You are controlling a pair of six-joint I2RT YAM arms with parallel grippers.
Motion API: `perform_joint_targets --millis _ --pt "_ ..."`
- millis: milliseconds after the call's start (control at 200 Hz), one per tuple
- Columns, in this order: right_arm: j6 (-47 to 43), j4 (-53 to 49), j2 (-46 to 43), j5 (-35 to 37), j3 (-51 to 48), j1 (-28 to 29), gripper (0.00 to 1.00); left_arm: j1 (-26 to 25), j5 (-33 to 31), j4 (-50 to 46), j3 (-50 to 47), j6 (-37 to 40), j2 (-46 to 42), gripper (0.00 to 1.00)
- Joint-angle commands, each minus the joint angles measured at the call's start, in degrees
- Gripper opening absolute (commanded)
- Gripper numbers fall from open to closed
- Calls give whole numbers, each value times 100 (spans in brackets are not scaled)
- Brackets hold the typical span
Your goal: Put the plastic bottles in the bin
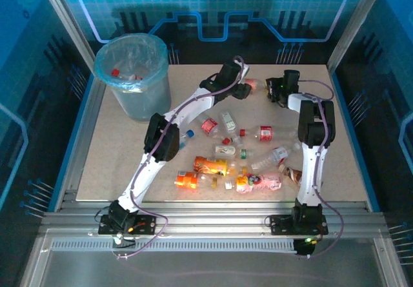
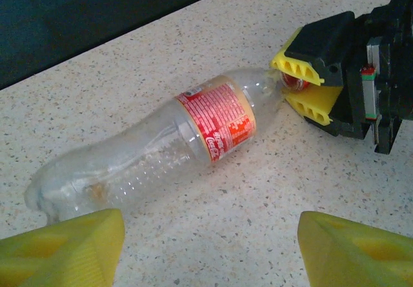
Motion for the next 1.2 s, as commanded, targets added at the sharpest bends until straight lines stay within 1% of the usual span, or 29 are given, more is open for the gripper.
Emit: perform_joint_targets --millis 0,80,155,175,245,315,390,480,560,600,755,830,900,1060,1126,1196 --pt "-314 -357 -71 232 66 106 26 61 -69 -8 -59 -84 -483 73" --pt "-615 -568 -267 312 153 107 20 65 -22 -99 -48 -98 -717 73" --pt "-938 -753 -653 354 240 115 18 63 25 -249 -53 -130 -1002 73" --pt "-1037 -801 -755 364 260 120 15 58 34 -294 -54 -141 -1088 73" --pt "-1427 -1041 -1117 469 314 168 10 65 46 -491 -67 -176 -1411 73" --pt "-1901 -1295 -1553 635 371 272 8 64 63 -685 -120 -223 -1771 72" --pt "-2499 -1671 -1978 783 570 444 0 61 27 -885 -255 -259 -2230 72" --pt "-3222 -2251 -2461 1065 919 736 0 57 -150 -1010 -677 -182 -2851 71" --pt "-3826 -2731 -2857 1469 1216 1086 0 101 -653 -981 -1210 84 -3497 71" --pt "-4107 -2947 -3052 1672 1366 1269 0 185 -769 -1074 -1391 131 -3782 70" --pt "-5162 -3462 -3621 2688 1934 2159 0 757 -694 -1880 -1493 37 -4684 66" --pt "-5526 -3515 -3714 2968 2220 2628 0 1075 -650 -2059 -1623 70 -5094 65" --pt "-5794 -3567 -3672 3104 2577 3063 0 1494 -524 -2157 -1771 53 -5426 65" --pt "-6536 -3493 -3182 3511 3564 3999 0 2560 -171 -2385 -2007 -185 -5923 63" --pt "-6914 -3548 -2791 3639 4264 4320 0 2907 -22 -2271 -2234 -259 -6155 63" --pt "-7308 -3744 -2268 3949 5206 4648 0 3151 -72 -2121 -2493 -276 -6379 62"
